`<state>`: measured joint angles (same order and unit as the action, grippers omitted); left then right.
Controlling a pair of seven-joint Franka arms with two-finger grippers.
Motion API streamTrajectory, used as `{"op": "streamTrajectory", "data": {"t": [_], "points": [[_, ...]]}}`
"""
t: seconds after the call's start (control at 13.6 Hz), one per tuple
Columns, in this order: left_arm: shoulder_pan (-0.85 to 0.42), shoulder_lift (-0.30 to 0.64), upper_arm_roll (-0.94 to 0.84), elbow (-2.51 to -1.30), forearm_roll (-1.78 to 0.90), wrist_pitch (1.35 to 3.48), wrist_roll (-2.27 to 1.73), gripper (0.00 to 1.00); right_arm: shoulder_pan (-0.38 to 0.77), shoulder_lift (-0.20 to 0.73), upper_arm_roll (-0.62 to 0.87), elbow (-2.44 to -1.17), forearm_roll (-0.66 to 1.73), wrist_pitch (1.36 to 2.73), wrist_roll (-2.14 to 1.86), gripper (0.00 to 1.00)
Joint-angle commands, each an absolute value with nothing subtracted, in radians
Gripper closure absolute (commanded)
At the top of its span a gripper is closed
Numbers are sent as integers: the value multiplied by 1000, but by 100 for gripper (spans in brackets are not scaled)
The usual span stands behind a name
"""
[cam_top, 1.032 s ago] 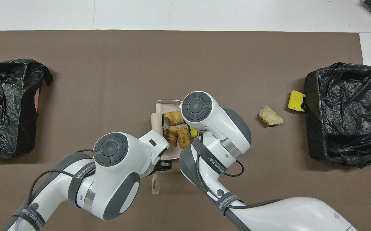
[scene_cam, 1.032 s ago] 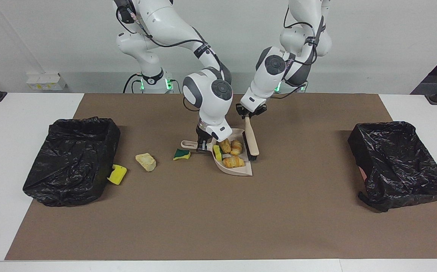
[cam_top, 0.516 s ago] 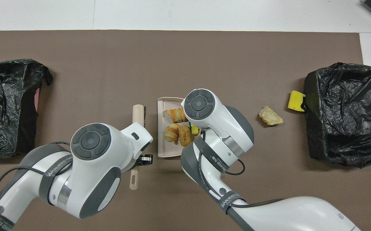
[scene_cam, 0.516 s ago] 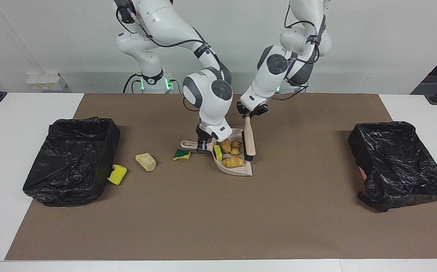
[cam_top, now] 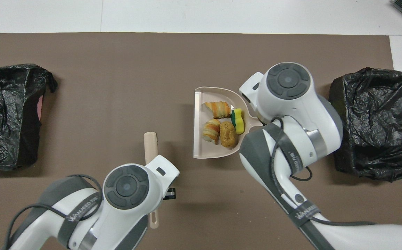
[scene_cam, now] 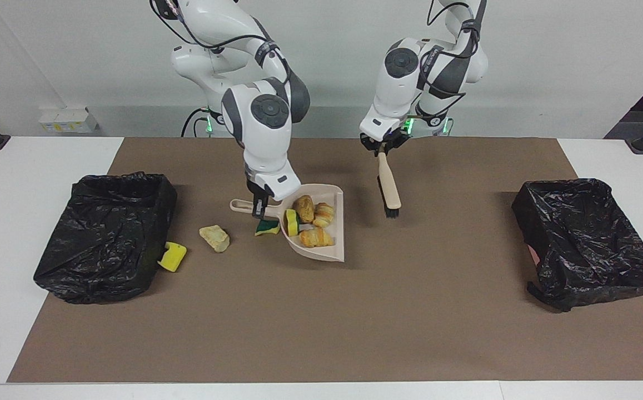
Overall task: Sweep and dump trash in bin
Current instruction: 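Carry the dustpan with the right gripper while the left gripper sets down the brush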
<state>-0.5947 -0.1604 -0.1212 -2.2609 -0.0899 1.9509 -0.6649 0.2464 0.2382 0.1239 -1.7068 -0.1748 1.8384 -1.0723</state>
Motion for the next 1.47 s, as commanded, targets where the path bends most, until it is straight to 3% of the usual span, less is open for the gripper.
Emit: {"op": "streamTrajectory", "data": {"t": [0.0, 0.22, 0.81, 1.11, 1.4], "points": [[-664, -138, -110, -2309, -87, 2057, -710, 100, 158, 192, 132, -1713, -105, 1804, -1193, 100], [-718, -110, -110, -2386, -100, 2179, -703, 100, 66, 176, 132, -1666, -77, 1738, -1299, 100], [-721, -107, -110, -2398, -173, 2210, -696, 100, -257, 146, 120, -1628, -104, 1674, -1629, 100], [-724, -103, -110, -2399, -173, 2217, -686, 100, -406, 150, 91, -1628, -290, 1793, -1752, 100], [-716, -71, -109, -2399, -173, 2255, -684, 100, -410, 152, 89, -1638, -518, 1954, -1685, 100]]}}
